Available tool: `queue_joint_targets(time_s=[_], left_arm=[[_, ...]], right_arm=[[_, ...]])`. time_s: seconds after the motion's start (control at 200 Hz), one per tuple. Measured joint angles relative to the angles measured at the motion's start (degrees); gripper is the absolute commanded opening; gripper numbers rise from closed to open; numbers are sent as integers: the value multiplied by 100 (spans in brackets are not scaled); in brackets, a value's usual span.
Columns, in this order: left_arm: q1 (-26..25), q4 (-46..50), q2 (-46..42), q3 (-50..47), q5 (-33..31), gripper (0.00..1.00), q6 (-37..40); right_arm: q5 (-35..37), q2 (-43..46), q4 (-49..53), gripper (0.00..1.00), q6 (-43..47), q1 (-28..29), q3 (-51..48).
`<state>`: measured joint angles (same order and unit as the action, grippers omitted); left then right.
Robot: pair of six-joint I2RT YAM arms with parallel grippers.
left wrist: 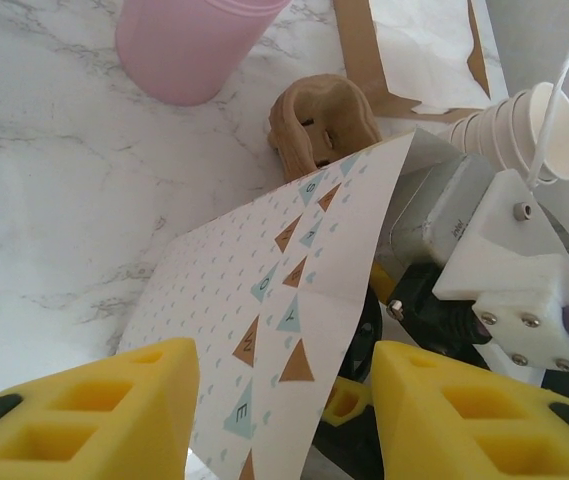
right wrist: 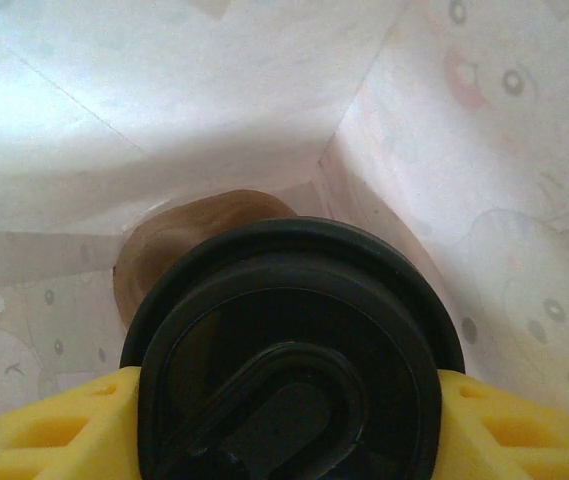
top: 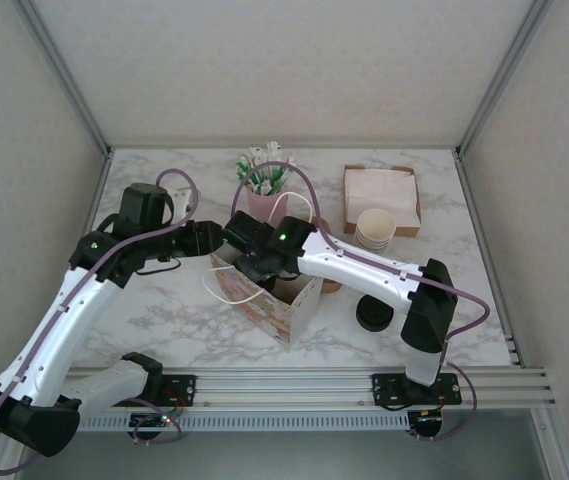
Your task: Pack the takeout coffee
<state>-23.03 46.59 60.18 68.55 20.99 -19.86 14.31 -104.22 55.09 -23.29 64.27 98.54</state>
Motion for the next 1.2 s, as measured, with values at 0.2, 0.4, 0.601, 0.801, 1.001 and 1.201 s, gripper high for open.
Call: queue_joint_targets(time_s=[0.2,0.4,0.601,0.801,1.001,1.201], left_arm=[[0,0,127,-4,15,42,76],[0,0,131,-4,17,38,83],[0,0,133,-4,17,32,83],[0,0,140,-4,15,27,81],[0,-2,144,-4,17,23,83],[0,-7,175,-4,17,18,81]], right_arm=[[-2,-13,-170,45,15,0,-70],[-24,-94,-444,45,13,-2,-411],[0,-175,-496,45,13,0,-494],[35,-240,-501,45,-4,0,-476],[70,-310,-487,45,-31,0,-431],[90,-315,-481,45,-48,13,-431]])
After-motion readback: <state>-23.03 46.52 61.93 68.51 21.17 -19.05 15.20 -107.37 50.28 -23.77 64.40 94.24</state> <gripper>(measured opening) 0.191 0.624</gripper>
